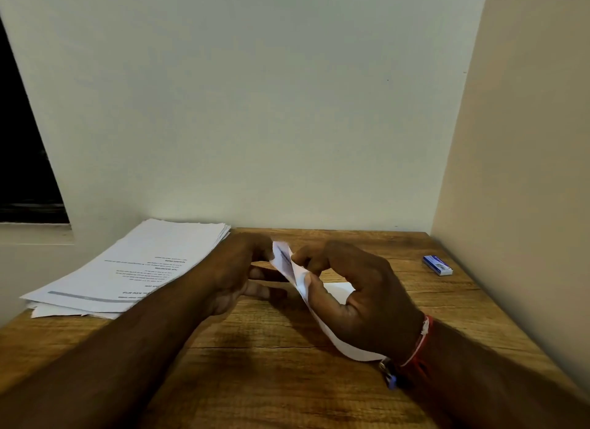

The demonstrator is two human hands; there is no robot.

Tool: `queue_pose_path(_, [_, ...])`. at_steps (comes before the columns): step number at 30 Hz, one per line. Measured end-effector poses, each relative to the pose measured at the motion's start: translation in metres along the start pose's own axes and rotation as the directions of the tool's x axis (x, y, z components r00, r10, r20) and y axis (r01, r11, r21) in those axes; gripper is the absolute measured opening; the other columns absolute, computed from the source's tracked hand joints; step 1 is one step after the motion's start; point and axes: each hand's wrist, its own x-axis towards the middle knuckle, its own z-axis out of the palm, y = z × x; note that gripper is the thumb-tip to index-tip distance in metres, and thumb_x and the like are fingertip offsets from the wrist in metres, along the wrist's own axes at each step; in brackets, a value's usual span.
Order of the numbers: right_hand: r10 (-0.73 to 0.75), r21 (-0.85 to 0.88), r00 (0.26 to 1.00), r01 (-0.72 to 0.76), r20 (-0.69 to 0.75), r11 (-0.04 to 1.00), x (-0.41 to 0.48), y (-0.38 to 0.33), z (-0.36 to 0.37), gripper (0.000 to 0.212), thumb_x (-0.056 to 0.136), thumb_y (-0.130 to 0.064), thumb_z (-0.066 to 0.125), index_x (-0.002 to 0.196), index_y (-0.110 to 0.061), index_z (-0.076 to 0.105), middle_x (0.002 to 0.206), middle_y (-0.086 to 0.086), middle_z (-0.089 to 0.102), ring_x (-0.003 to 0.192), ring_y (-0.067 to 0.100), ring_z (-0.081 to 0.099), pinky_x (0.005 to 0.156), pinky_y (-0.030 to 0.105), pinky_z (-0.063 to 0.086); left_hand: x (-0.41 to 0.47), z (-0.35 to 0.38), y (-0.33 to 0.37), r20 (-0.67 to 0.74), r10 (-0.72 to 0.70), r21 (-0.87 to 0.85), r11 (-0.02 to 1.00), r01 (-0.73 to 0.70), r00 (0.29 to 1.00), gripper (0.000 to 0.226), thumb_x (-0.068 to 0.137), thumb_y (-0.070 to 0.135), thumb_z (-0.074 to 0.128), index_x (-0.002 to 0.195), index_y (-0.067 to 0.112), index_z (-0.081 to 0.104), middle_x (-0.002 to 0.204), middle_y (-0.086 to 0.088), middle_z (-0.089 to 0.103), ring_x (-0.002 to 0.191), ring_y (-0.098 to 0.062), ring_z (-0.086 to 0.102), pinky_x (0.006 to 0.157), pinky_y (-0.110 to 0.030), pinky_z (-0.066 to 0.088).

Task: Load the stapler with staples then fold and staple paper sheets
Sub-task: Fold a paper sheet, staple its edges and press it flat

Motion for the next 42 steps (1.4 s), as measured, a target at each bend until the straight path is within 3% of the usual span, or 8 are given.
queue_pose_path(3, [0.018, 0.045, 1.000, -0.018, -0.003, 0.999, 0.000, -0.005, -0.003, 0.006, 0.100, -0.015, 0.071, 0.104, -0.018, 0.075, 0.115, -0.010, 0.077, 0.111, 0.007, 0.072, 0.088, 0.032, 0.060, 0.005, -0.016, 0.000, 0.101, -0.010, 0.164, 0.986, -0.007, 0.995, 0.014, 0.100, 0.002, 0.069, 0.104, 0.001, 0.082, 0.106, -0.019, 0.084, 0.092, -0.031, 0.084, 0.083, -0.046, 0.068])
queue_pose_path(10, [0.206, 0.195, 0.977, -0.191, -0.057, 0.962, 0.002, 0.006, -0.007, 0.025, 0.107, -0.037, 0.062, 0.102, -0.017, 0.077, 0.104, -0.011, 0.078, 0.107, 0.010, 0.074, 0.089, 0.022, 0.056, 0.011, -0.031, -0.009, 0.079, 0.163, 0.651, 0.739, -0.175, 0.983, 0.014, 0.087, 0.003, 0.090, 0.085, 0.016, 0.087, 0.088, 0.000, 0.086, 0.082, -0.012, 0.080, 0.077, -0.028, 0.063])
queue_pose_path(19, [0.785, 0.269, 0.609, -0.742, -0.112, 0.614, 0.007, 0.060, -0.011, 0.016, 0.098, -0.042, 0.079, 0.110, -0.031, 0.076, 0.108, -0.013, 0.076, 0.104, 0.007, 0.070, 0.090, 0.034, 0.062, 0.012, -0.062, 0.002, -0.235, 0.534, 0.600, 0.737, -0.311, 0.812, 0.022, 0.080, 0.006, 0.097, 0.082, 0.022, 0.082, 0.084, 0.005, 0.084, 0.084, -0.023, 0.081, 0.078, -0.041, 0.065])
queue_pose_path(27, [0.768, 0.405, 0.640, -0.693, -0.036, 0.597, 0.002, 0.057, -0.012, 0.020, 0.095, -0.021, 0.085, 0.113, -0.029, 0.083, 0.107, -0.015, 0.080, 0.097, -0.005, 0.073, 0.079, 0.013, 0.058, 0.010, -0.054, -0.002, -0.279, 0.551, 0.525, 0.773, -0.356, 0.786, 0.027, 0.079, -0.003, 0.094, 0.084, 0.020, 0.080, 0.085, 0.002, 0.084, 0.085, -0.026, 0.081, 0.076, -0.040, 0.064])
queue_pose_path(31, [0.796, 0.594, 0.604, -0.633, -0.020, 0.496, 0.001, 0.062, -0.007, 0.025, 0.093, -0.013, 0.086, 0.116, -0.022, 0.082, 0.104, 0.000, 0.086, 0.103, 0.019, 0.081, 0.084, 0.032, 0.064, 0.009, -0.048, 0.000, -0.308, 0.530, 0.435, 0.817, -0.378, 0.790, 0.019, 0.075, 0.007, 0.089, 0.084, 0.019, 0.079, 0.084, -0.003, 0.082, 0.087, -0.036, 0.080, 0.078, -0.057, 0.066])
queue_pose_path(35, [0.816, 0.756, 0.573, -0.567, 0.074, 0.329, 0.002, 0.065, -0.009, 0.031, 0.093, -0.001, 0.082, 0.123, -0.010, 0.079, 0.110, 0.015, 0.084, 0.106, 0.033, 0.080, 0.087, 0.041, 0.065, 0.007, -0.041, 0.000, -0.316, 0.541, 0.430, 0.814, -0.391, 0.779, 0.031, 0.066, 0.025, 0.085, 0.093, 0.014, 0.074, 0.090, -0.007, 0.079, 0.085, -0.028, 0.074, 0.076, -0.038, 0.056])
queue_pose_path(38, [0.808, 0.755, 0.586, -0.555, 0.057, 0.349, 0.002, 0.068, -0.010, 0.034, 0.093, 0.000, 0.082, 0.125, -0.011, 0.079, 0.109, 0.014, 0.084, 0.106, 0.033, 0.080, 0.086, 0.041, 0.062, 0.011, -0.044, -0.003, -0.419, 0.597, 0.543, 0.769, -0.339, 0.684, 0.031, 0.079, -0.002, 0.084, 0.095, 0.011, 0.061, 0.083, 0.001, 0.066, 0.071, -0.020, 0.056, 0.067, -0.032, 0.044])
queue_pose_path(42, [0.784, 0.644, 0.620, -0.584, -0.038, 0.493, -0.001, 0.068, -0.010, 0.035, 0.095, -0.005, 0.082, 0.127, -0.021, 0.079, 0.108, 0.004, 0.084, 0.104, 0.023, 0.081, 0.082, 0.036, 0.066, 0.014, -0.050, 0.001, -0.464, 0.567, 0.617, 0.758, -0.211, 0.681, 0.026, 0.077, 0.009, 0.076, 0.067, 0.013, 0.053, 0.062, 0.005, 0.052, 0.059, -0.016, 0.042, 0.061, -0.031, 0.033])
